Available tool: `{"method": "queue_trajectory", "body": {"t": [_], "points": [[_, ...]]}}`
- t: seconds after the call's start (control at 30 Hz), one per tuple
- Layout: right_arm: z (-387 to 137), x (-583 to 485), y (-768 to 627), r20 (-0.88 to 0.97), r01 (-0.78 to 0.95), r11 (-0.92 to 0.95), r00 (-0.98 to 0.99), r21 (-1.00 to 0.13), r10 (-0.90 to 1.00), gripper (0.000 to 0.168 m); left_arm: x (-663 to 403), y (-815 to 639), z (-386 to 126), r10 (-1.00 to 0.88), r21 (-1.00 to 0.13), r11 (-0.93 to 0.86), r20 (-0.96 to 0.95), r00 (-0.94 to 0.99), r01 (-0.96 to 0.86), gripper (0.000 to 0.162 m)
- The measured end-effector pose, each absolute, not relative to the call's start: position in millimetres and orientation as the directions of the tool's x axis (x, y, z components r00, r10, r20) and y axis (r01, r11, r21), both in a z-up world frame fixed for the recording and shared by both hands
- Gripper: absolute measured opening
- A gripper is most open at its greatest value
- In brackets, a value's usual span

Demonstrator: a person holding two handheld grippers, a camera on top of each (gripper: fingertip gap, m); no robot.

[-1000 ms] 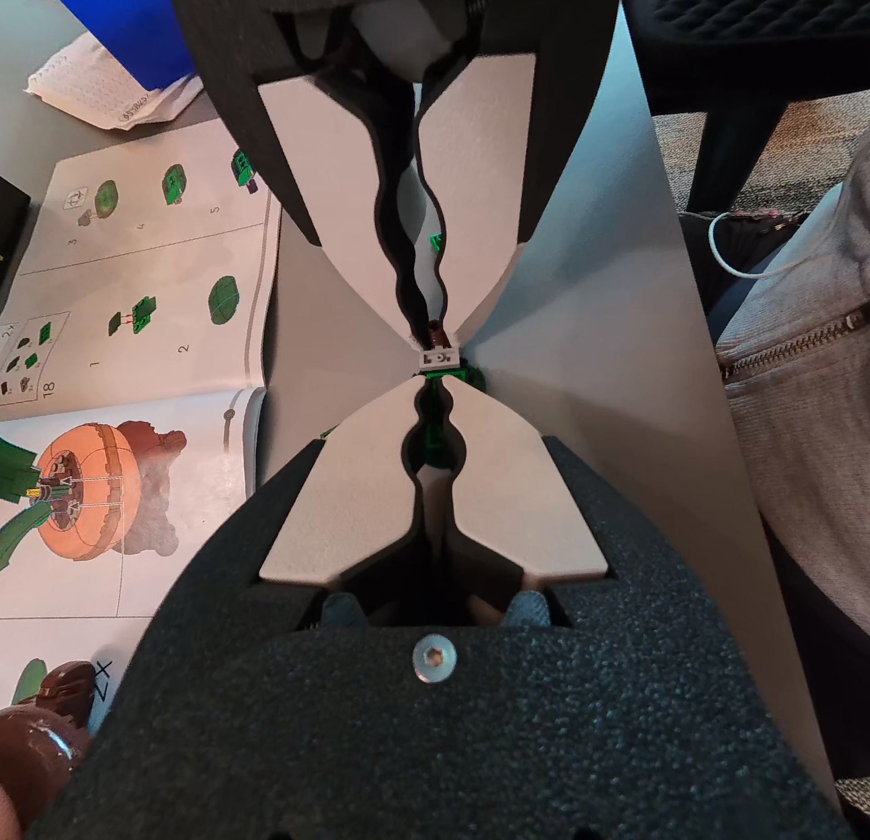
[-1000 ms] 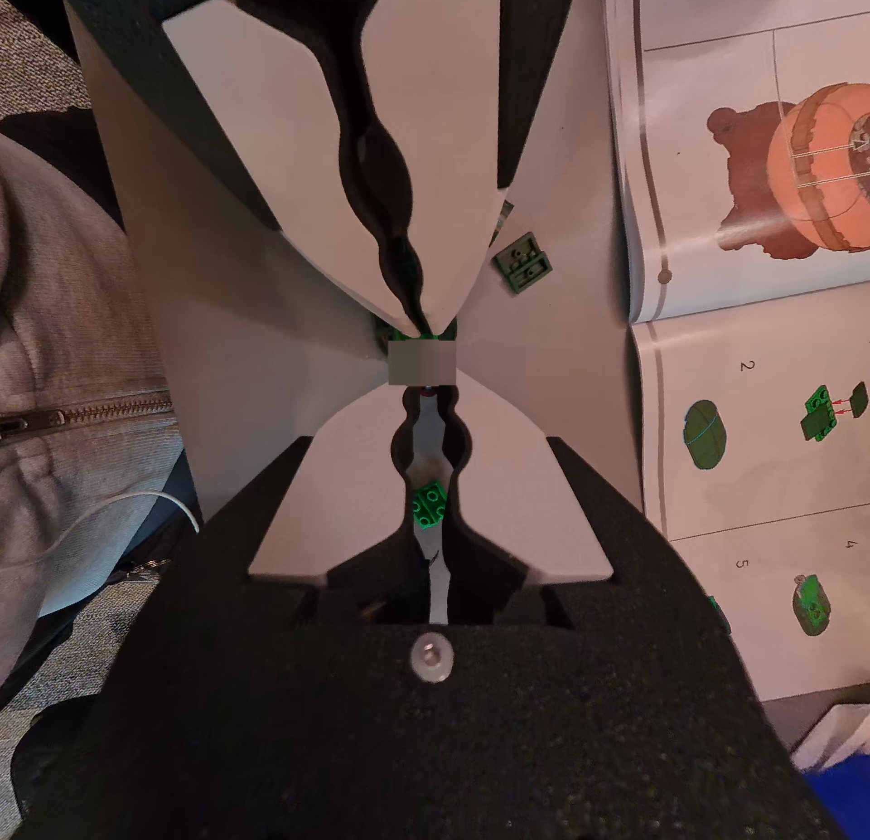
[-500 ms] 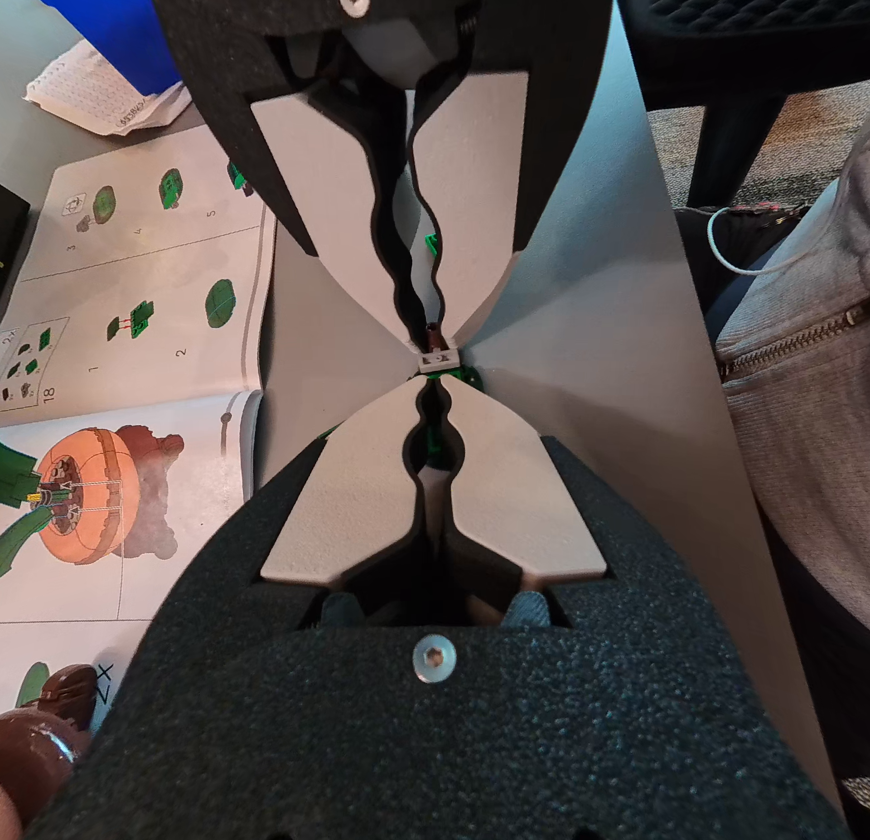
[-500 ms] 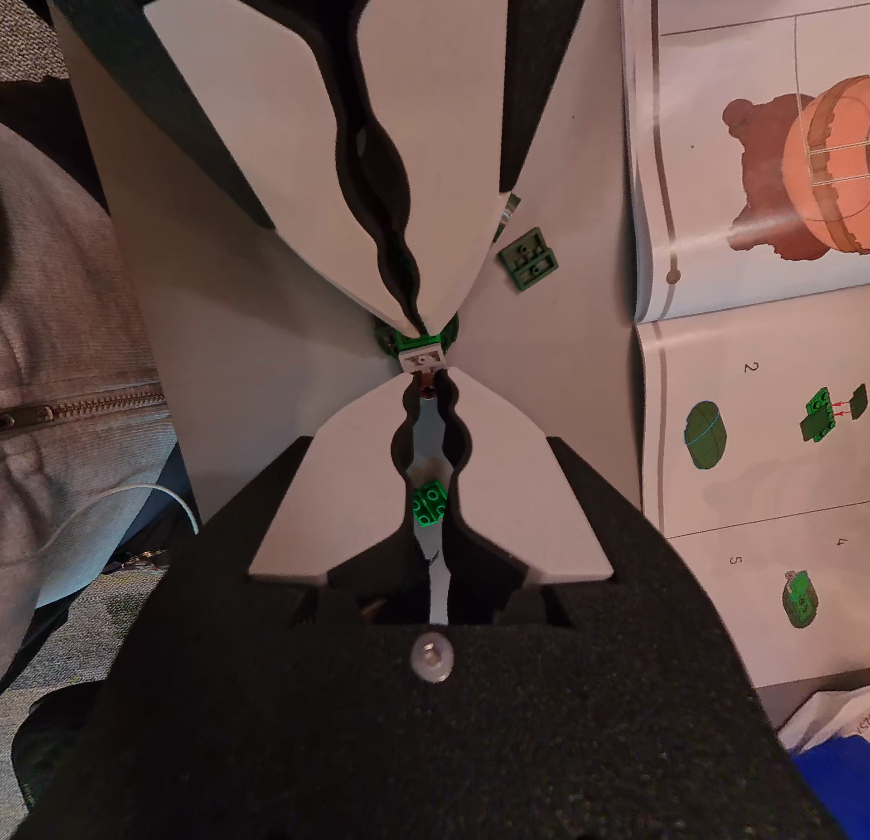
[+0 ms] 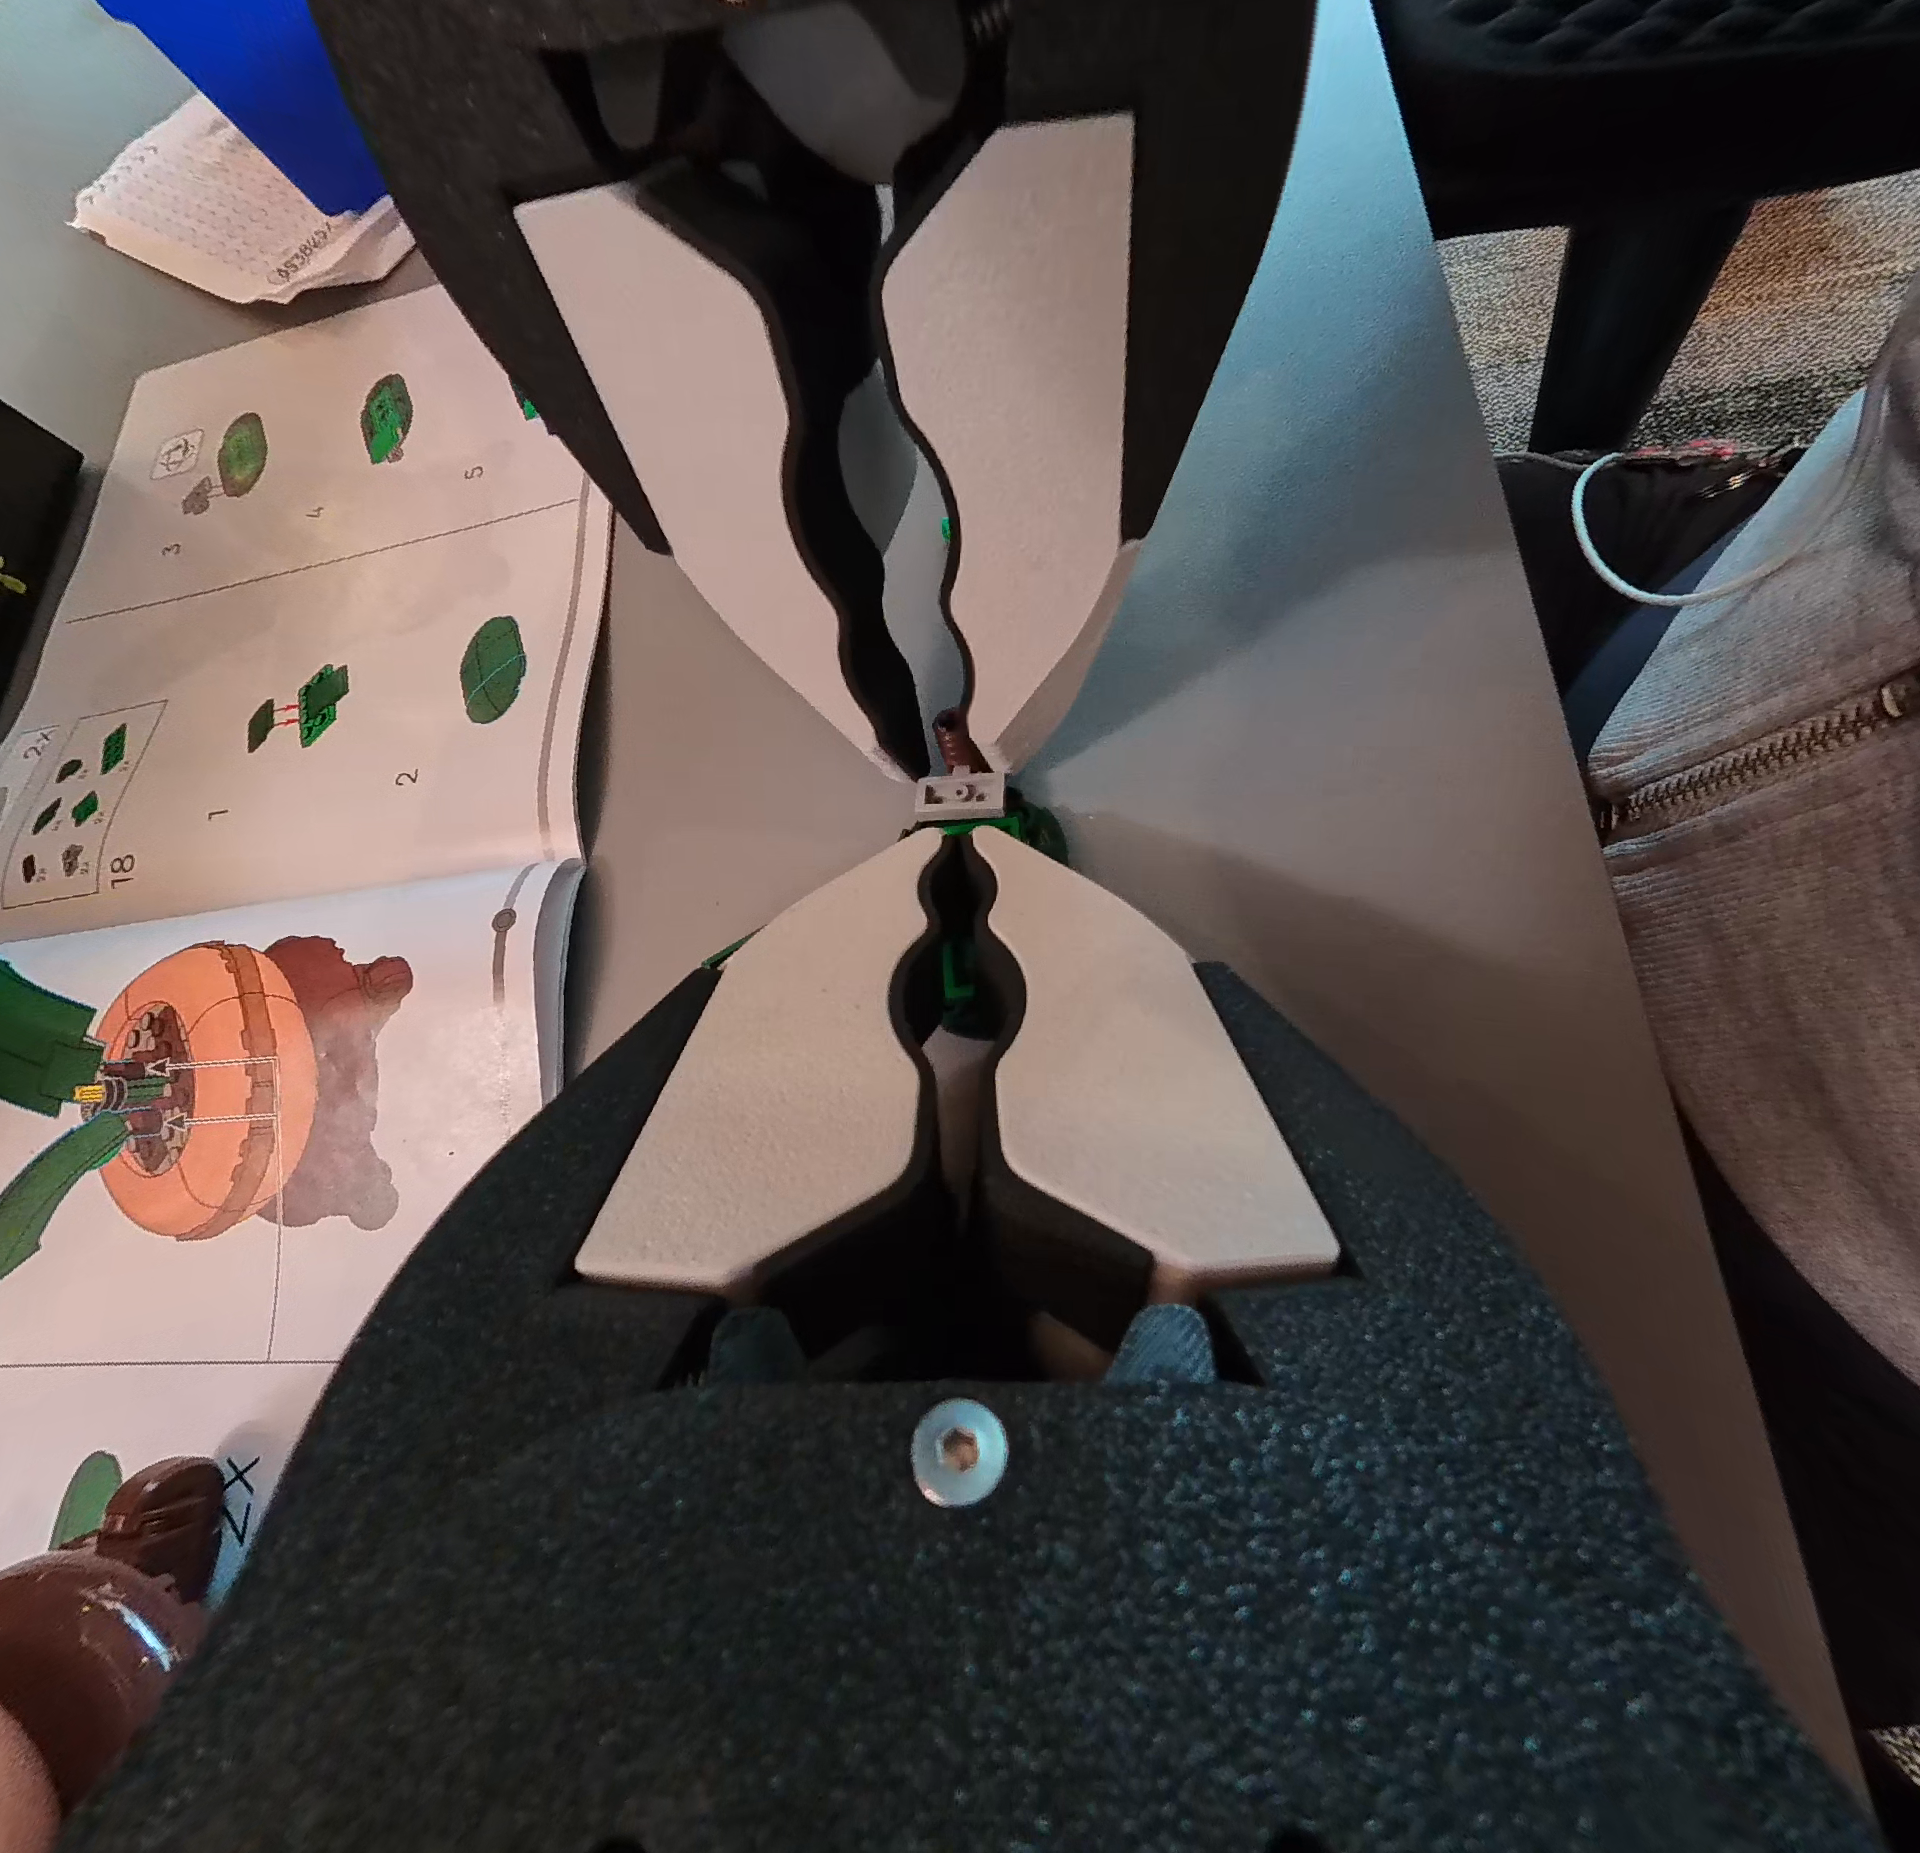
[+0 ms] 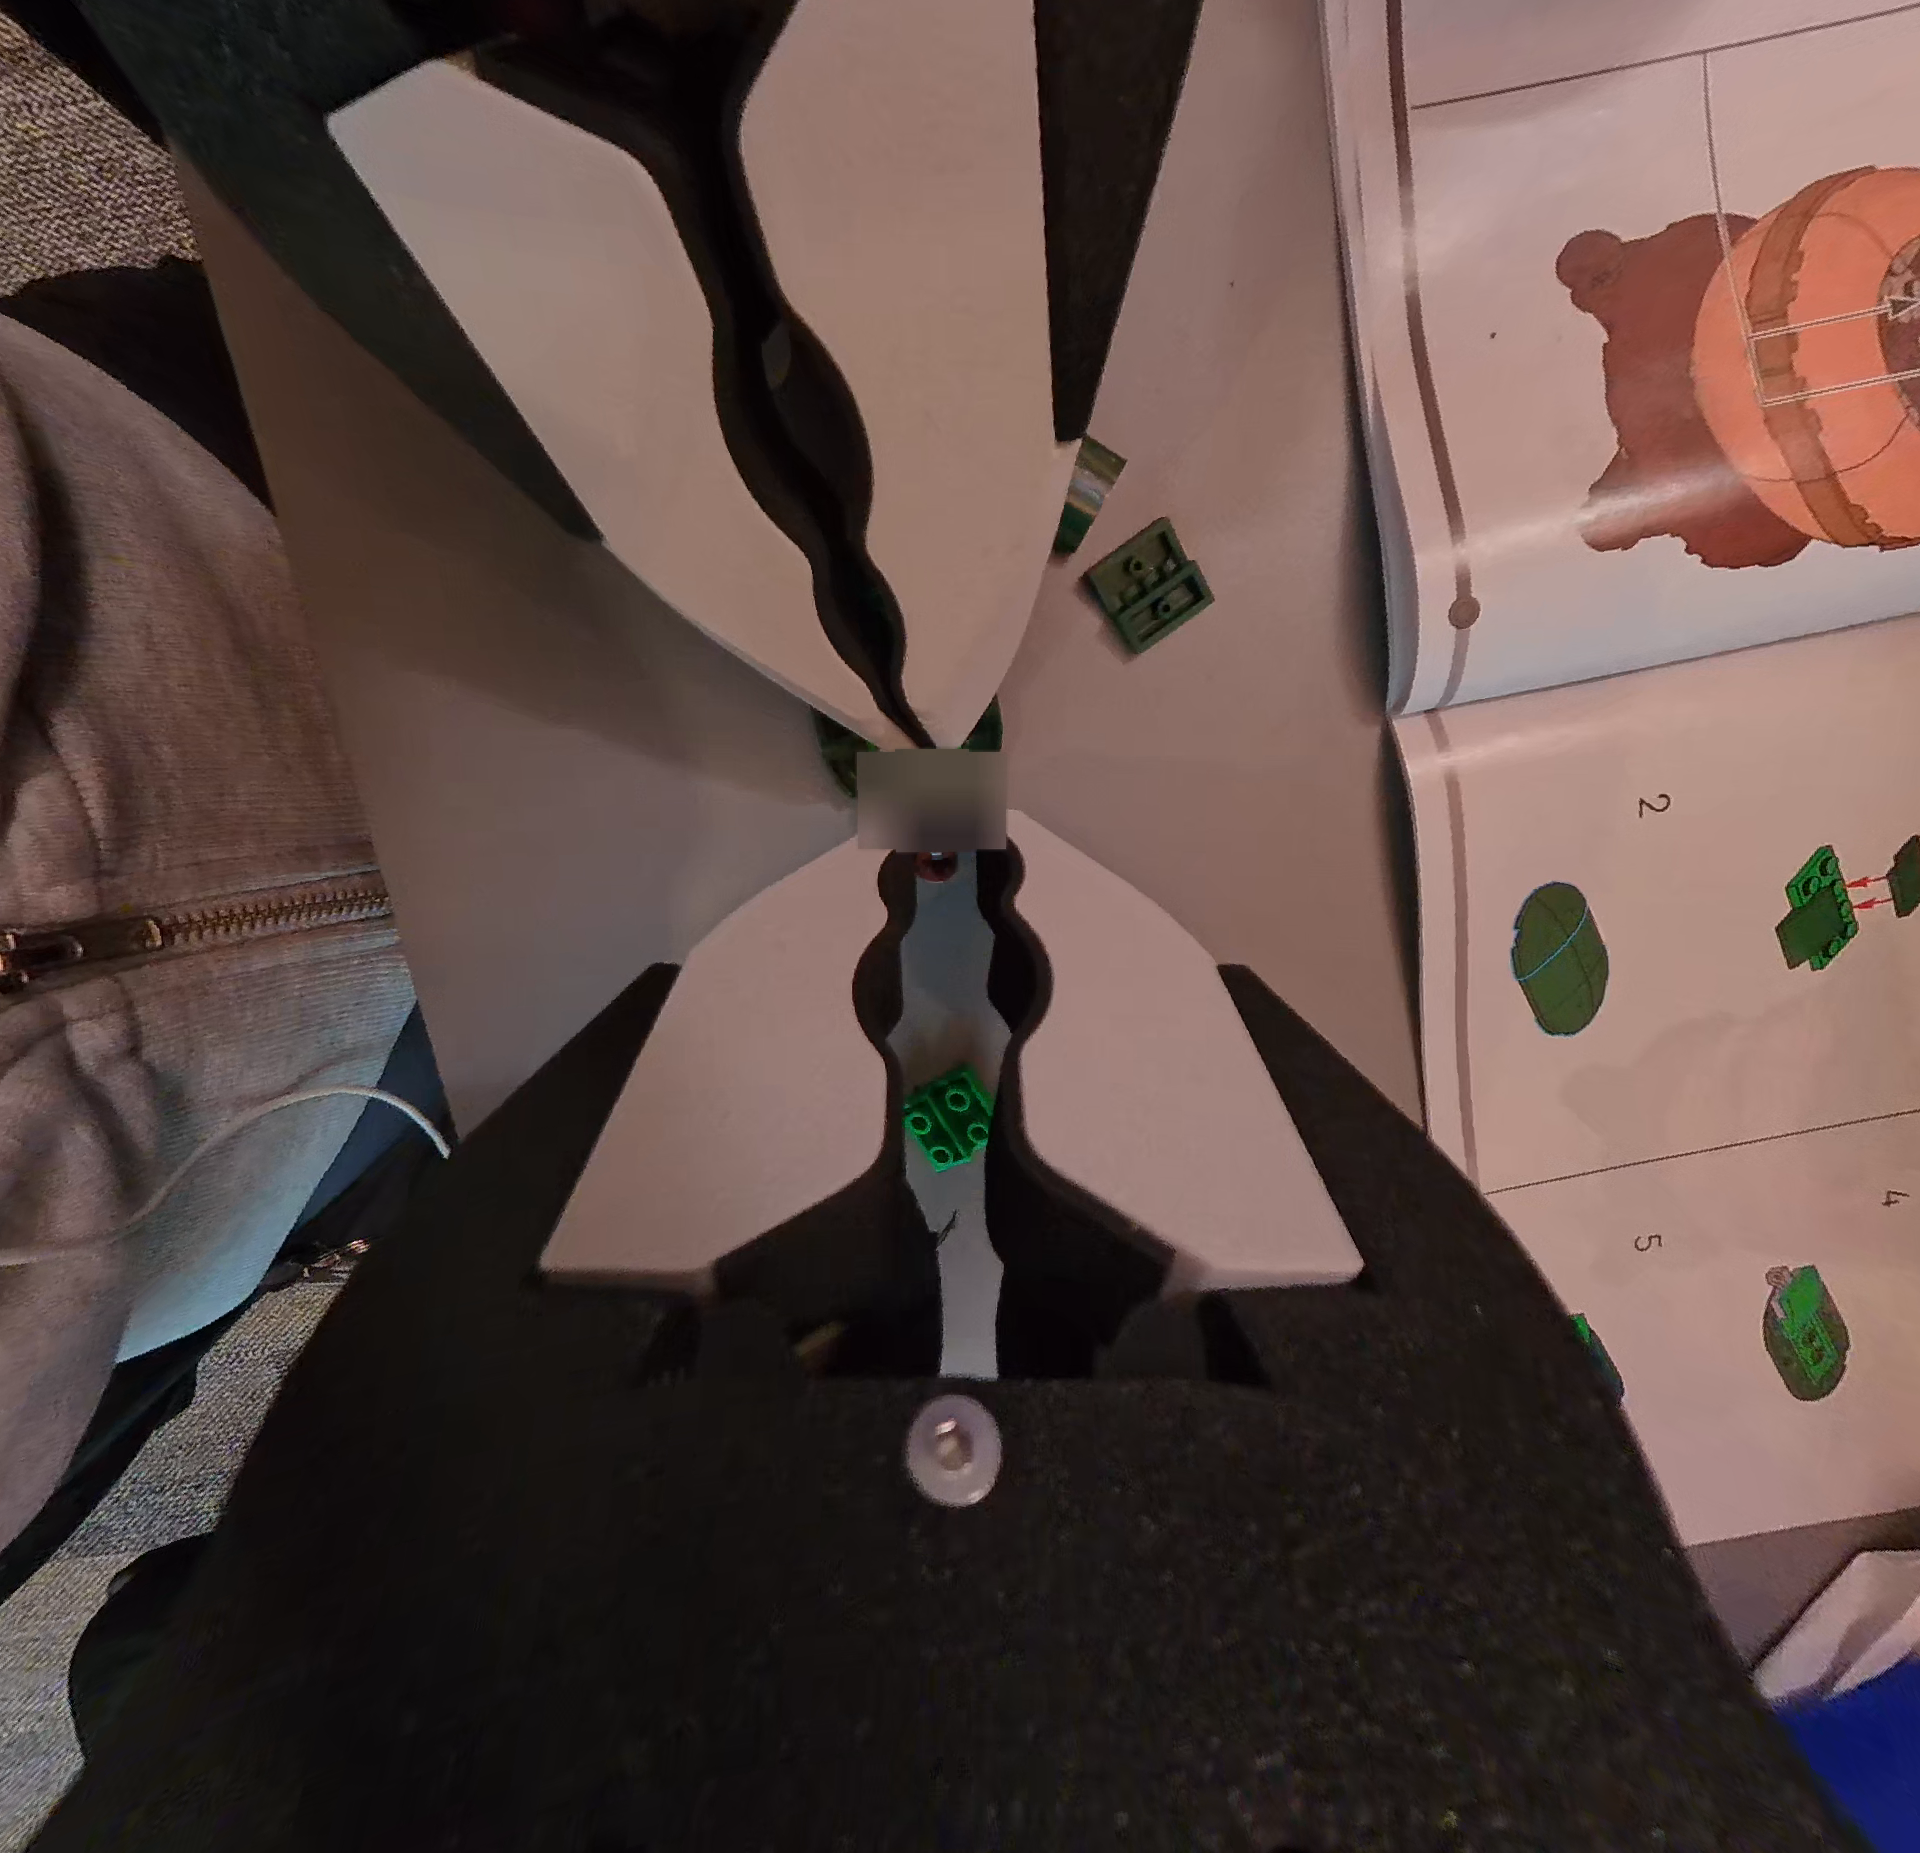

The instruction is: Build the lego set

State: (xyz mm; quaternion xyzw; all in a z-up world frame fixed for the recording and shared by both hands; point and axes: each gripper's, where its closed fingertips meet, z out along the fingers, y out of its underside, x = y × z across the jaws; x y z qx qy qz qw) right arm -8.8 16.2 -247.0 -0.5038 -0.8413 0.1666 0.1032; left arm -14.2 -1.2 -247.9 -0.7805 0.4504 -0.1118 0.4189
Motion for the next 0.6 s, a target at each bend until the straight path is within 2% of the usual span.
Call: {"method": "queue_trajectory", "body": {"t": [0.43, 0.6], "points": [[-242.3, -8.5, 13.9, -0.027, 0.783, 0.425, -0.489, -0.455, 0.872, 0.008, -13.8, -1.4, -248.0, -0.797, -0.755, -0.245, -0.201, 0.57, -0.608, 0.0], [-242.5, -9.5, 13.0, -0.029, 0.765, 0.471, -0.536, -0.439, 0.843, 0.008, -13.7, -1.8, -247.7, -0.798, -0.754, -0.238, -0.207, 0.566, -0.612, 0.0]]}}
